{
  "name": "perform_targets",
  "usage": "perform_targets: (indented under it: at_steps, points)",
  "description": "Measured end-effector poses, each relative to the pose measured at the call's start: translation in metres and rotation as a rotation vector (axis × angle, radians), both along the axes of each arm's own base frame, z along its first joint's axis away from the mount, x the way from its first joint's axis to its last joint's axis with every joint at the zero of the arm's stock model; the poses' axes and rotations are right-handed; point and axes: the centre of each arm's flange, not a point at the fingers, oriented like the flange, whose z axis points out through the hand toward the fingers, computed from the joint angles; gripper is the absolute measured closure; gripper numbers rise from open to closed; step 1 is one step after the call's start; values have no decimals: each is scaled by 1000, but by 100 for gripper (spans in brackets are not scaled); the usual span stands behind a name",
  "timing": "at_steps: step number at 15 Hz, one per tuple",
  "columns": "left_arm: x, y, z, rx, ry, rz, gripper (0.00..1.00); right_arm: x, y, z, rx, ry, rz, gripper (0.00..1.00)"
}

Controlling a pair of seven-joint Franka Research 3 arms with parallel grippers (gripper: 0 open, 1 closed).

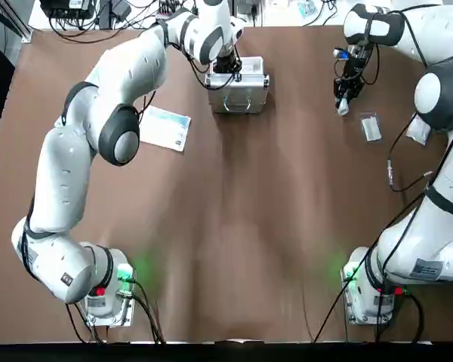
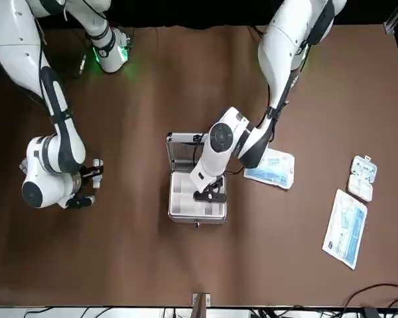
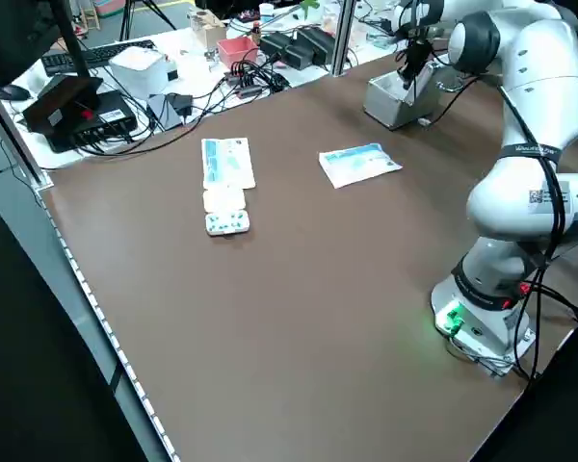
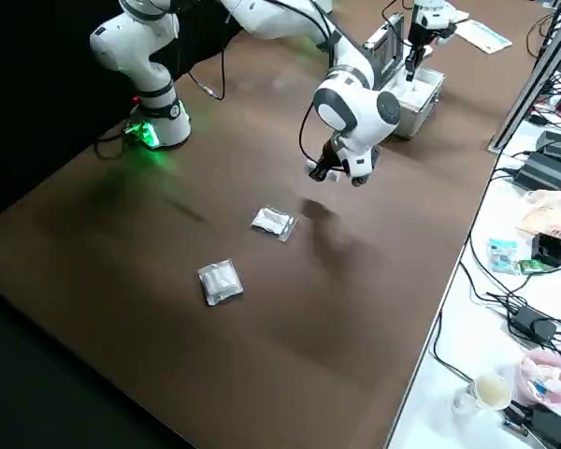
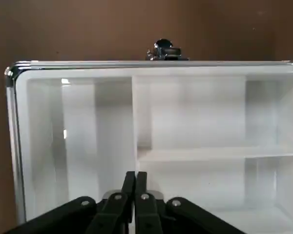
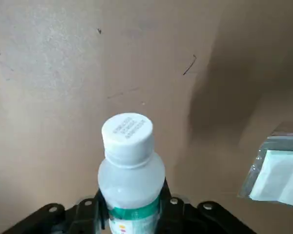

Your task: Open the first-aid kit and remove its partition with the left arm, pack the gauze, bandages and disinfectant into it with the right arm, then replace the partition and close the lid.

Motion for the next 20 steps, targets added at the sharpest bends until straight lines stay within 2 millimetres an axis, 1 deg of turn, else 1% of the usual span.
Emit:
perform_targets:
  at_steps: [4, 6, 8, 10, 13, 15, 16, 20]
  points:
    - [-4, -7, 22, -20, -16, -10, 96, 0, 0, 0, -1, 0, -1, 60]
    - [-6, -9, 29, -25, -21, -13, 96, 0, 0, 1, -1, -1, -2, 60]
    - [-5, -7, 33, -29, -26, -11, 96, 2, 2, 2, 0, -3, -19, 60]
    - [-1, -4, 40, -34, -35, -4, 96, 7, 10, 9, 40, -14, -60, 60]
    - [7, 6, 62, -48, -62, 12, 96, 18, 38, 34, 78, -13, -133, 60]
    - [16, 20, 82, -59, -85, 33, 96, 25, 66, 53, 82, -23, -174, 60]
    - [27, 39, 100, -58, -96, 60, 96, 29, 95, 66, 114, -31, -199, 60]
    - [52, 96, 126, -15, -83, 52, 96, 27, 138, 76, 183, -20, -232, 60]
